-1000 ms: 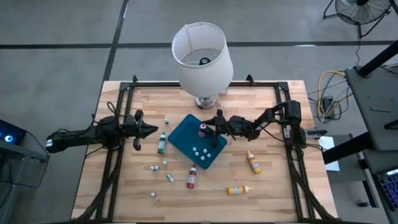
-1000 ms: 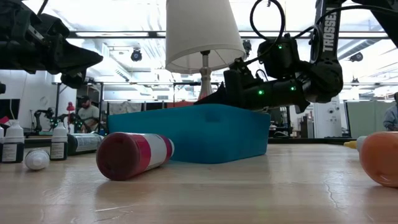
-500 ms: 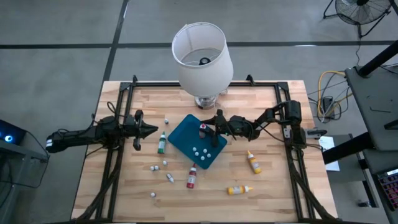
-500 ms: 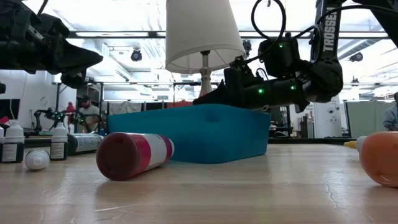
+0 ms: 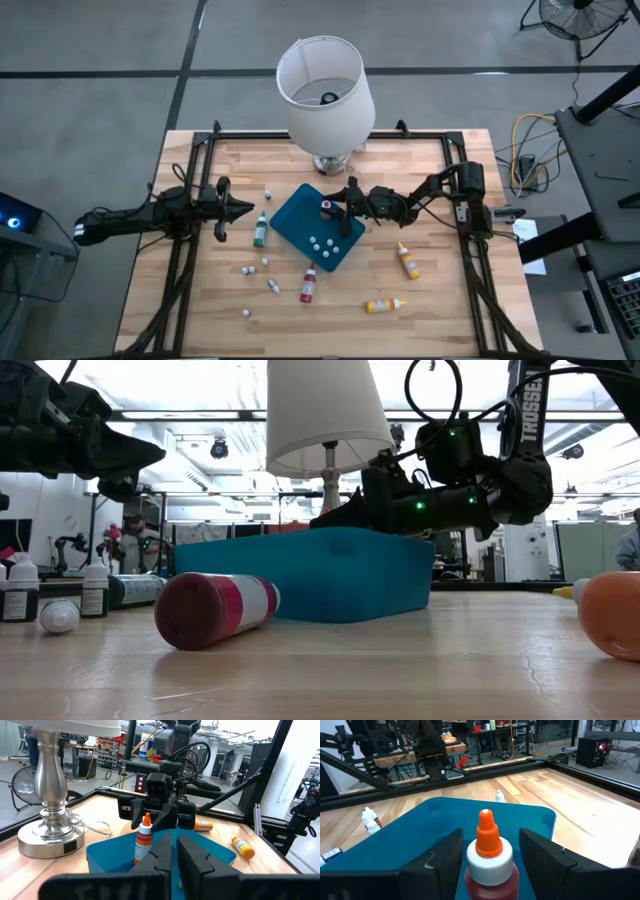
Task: Pick & Place food coloring
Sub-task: Put the large orange food coloring bottle into the blue container
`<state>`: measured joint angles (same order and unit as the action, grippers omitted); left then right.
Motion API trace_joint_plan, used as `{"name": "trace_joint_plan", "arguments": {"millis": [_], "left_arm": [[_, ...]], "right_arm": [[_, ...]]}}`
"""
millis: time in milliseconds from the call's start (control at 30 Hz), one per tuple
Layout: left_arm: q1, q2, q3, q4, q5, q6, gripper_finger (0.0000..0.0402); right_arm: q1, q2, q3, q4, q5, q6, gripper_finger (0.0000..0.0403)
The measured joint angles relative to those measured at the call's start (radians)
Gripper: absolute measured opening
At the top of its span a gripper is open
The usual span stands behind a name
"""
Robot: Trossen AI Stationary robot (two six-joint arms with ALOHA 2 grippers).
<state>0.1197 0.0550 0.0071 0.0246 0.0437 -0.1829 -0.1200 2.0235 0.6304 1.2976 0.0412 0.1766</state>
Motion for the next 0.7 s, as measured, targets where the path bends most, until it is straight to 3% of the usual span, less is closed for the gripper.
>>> {"name": "trace_joint_plan", "arguments": {"millis": [700], "left_arm": [[0.000, 0.000, 0.000, 0.000, 0.000, 0.000, 0.0000]], "right_arm": [[0.017, -0.014, 0.000, 0.003, 0.006, -0.004, 0.0185]]}}
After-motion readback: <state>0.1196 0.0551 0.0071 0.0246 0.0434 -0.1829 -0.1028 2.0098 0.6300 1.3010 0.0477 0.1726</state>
